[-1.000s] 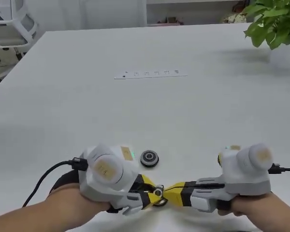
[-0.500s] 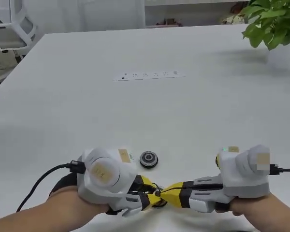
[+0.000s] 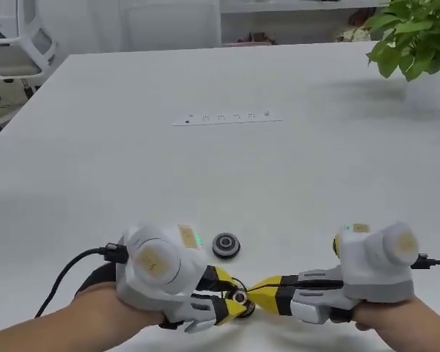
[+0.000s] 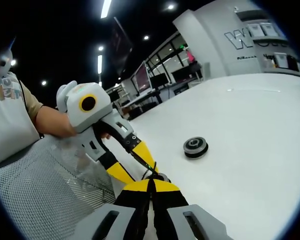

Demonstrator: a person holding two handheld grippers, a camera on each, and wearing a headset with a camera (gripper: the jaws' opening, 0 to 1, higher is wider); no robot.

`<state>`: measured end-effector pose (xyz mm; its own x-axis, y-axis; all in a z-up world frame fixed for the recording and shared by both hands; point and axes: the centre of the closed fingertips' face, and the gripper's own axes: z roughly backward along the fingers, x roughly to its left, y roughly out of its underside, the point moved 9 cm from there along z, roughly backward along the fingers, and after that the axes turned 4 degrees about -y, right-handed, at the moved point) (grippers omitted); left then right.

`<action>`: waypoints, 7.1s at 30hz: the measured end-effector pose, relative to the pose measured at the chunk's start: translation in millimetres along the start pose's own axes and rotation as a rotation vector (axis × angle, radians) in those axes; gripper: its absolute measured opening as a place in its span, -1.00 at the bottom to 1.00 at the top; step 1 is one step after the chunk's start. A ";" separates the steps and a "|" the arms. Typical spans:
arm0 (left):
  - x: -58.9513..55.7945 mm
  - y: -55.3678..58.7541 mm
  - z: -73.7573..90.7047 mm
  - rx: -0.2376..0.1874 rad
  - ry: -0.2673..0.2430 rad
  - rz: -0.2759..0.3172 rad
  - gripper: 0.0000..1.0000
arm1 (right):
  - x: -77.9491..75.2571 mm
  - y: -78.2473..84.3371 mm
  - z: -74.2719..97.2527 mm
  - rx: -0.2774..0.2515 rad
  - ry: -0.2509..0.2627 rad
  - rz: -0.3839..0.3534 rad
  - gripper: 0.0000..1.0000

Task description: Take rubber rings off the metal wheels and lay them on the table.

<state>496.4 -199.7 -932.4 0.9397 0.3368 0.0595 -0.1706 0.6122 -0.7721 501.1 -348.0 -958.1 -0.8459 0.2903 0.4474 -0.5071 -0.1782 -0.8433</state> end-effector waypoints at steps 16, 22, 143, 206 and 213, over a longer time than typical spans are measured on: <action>2.5 -11.1 26.4 -0.041 -0.004 0.038 -0.25 | 0.8 -14.3 7.6 -0.050 -0.005 -0.010 -1.00; 6.1 -11.1 41.3 -0.057 -0.030 0.052 -0.13 | 2.2 -19.4 5.4 -0.053 -0.015 -0.002 -1.00; 27.3 10.8 88.9 -0.025 -0.123 0.109 0.52 | -6.2 -45.6 -8.7 0.006 0.013 0.163 -0.33; 11.0 5.2 18.1 0.057 0.034 0.102 -0.12 | -16.6 19.5 6.2 0.136 0.022 0.215 -0.50; 10.3 5.5 11.0 0.063 0.046 0.099 -0.21 | -26.5 21.8 5.2 0.141 0.025 0.228 -0.52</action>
<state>501.8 -184.9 -929.1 0.9298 0.3652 -0.0452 -0.2799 0.6222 -0.7311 511.6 -364.5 -986.8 -0.9374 0.2504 0.2420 -0.3237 -0.3703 -0.8707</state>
